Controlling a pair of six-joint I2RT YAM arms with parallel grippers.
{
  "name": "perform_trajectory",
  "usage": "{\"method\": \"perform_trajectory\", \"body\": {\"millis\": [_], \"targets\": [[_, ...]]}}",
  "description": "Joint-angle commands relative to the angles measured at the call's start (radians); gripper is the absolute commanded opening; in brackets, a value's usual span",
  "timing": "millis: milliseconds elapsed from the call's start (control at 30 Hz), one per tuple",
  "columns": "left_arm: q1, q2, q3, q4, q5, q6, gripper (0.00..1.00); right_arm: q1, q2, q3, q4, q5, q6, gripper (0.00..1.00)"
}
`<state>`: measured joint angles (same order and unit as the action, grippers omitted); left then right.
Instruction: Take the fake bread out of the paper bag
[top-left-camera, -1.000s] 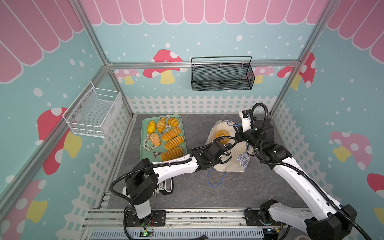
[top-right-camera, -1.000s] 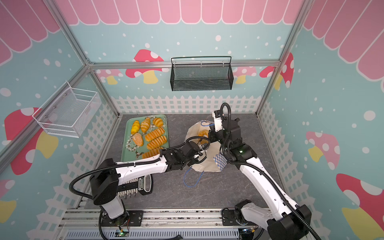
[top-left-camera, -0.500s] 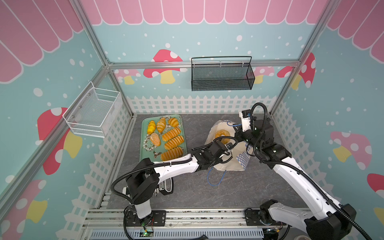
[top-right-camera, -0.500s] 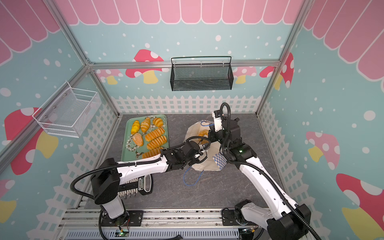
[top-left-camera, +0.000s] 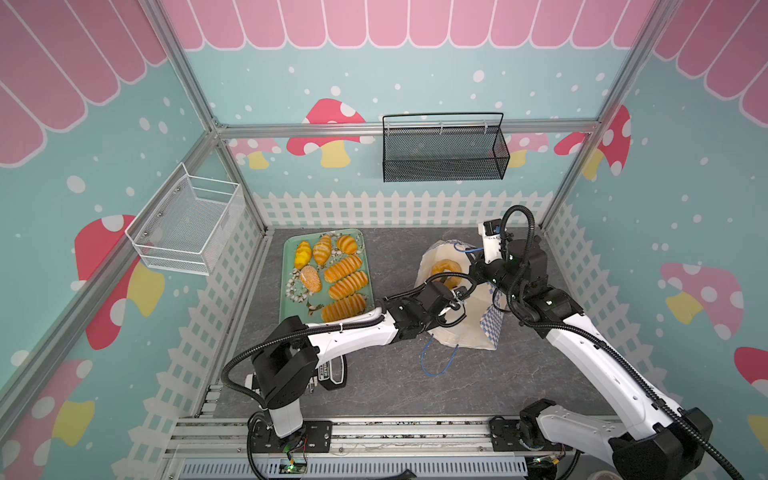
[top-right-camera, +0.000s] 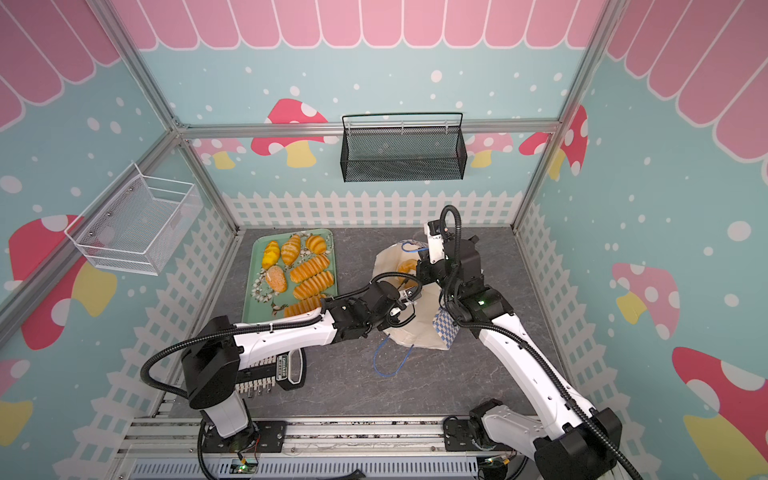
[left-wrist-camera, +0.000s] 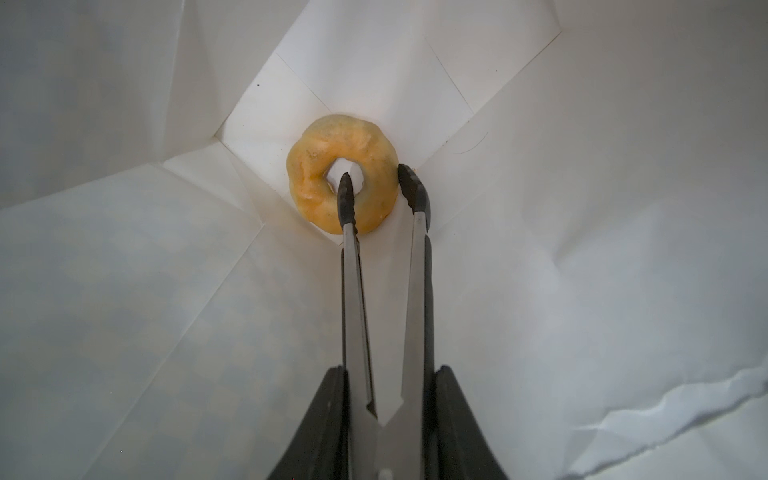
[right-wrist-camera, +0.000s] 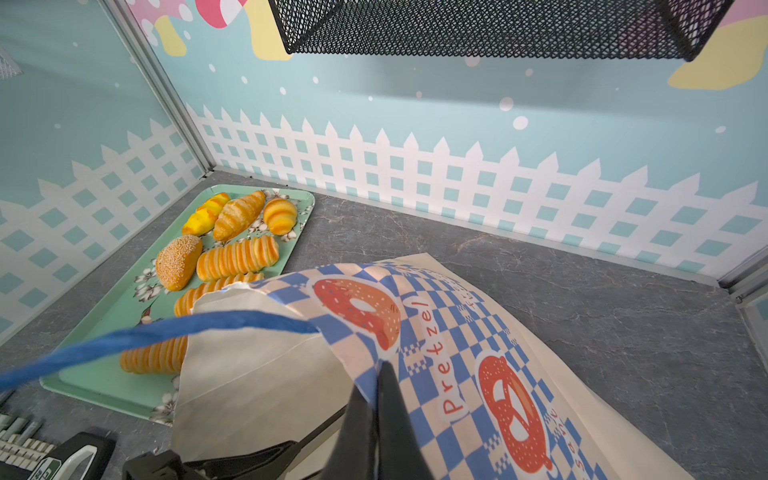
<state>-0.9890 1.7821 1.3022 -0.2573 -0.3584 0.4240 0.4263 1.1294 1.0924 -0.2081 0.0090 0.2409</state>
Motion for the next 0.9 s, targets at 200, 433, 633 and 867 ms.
{"method": "perform_trajectory", "body": {"millis": [200,433,633,867], "targets": [[-0.006,-0.052,-0.011,0.083,0.033,0.032,0.26,0.0,0.003,0.0,0.025,-0.01,0.014,0.0],[-0.004,-0.04,-0.012,0.116,0.015,0.024,0.29,0.0,0.0,0.006,0.024,-0.009,0.014,0.0],[0.013,-0.013,-0.006,0.113,0.021,-0.001,0.33,0.0,-0.003,0.008,0.021,-0.011,0.017,0.0],[0.019,0.009,-0.007,0.12,0.033,0.001,0.3,0.0,-0.003,0.012,0.02,-0.01,0.015,0.0]]}}
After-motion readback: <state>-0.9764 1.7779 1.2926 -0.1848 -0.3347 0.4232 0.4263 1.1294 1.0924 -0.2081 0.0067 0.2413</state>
